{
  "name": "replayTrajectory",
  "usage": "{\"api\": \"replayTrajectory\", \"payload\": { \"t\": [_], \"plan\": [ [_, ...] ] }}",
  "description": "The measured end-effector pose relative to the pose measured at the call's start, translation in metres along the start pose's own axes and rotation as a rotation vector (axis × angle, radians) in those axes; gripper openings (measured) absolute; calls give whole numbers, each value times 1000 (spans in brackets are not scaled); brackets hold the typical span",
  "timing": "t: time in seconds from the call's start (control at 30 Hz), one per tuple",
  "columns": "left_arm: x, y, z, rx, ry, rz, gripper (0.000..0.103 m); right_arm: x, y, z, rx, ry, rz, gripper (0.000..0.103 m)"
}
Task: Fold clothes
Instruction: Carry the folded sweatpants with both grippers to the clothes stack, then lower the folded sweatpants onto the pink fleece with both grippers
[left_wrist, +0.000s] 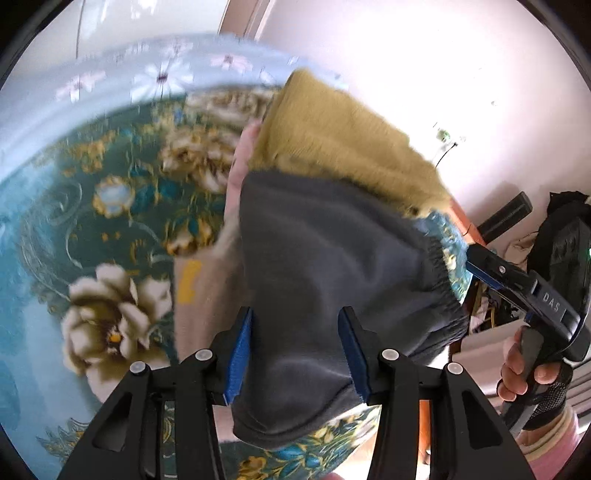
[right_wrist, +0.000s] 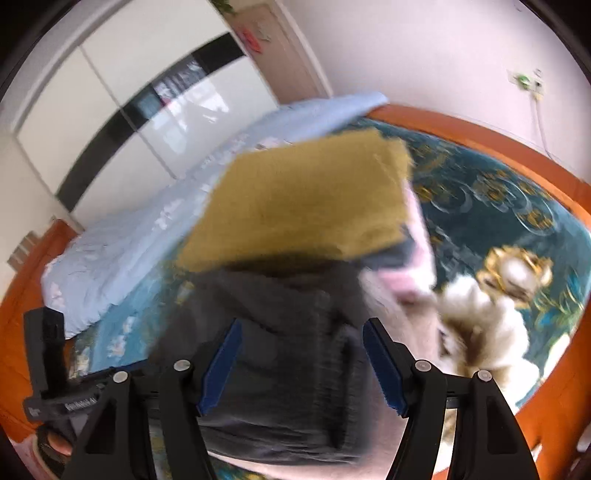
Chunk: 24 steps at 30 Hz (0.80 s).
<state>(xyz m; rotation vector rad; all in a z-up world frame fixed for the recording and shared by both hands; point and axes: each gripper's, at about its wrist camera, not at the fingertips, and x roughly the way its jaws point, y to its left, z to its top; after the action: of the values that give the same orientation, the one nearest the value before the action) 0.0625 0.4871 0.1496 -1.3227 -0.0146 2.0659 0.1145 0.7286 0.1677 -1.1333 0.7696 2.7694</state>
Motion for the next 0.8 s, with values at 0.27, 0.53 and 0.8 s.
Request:
{"api": "replayTrajectory", "payload": {
  "t": [0.27, 0.53, 0.8],
  "plan": [
    [23, -20, -7, 113, 0, 26, 48, 60, 26, -11, -77, 141, -5, 72],
    [59, -7, -1, 119, 61, 83, 49, 91, 13, -10, -31, 180, -23, 72],
    [25, -4, -17, 54, 13, 24, 48, 53, 38, -17, -72, 162, -40, 72]
  ]
}}
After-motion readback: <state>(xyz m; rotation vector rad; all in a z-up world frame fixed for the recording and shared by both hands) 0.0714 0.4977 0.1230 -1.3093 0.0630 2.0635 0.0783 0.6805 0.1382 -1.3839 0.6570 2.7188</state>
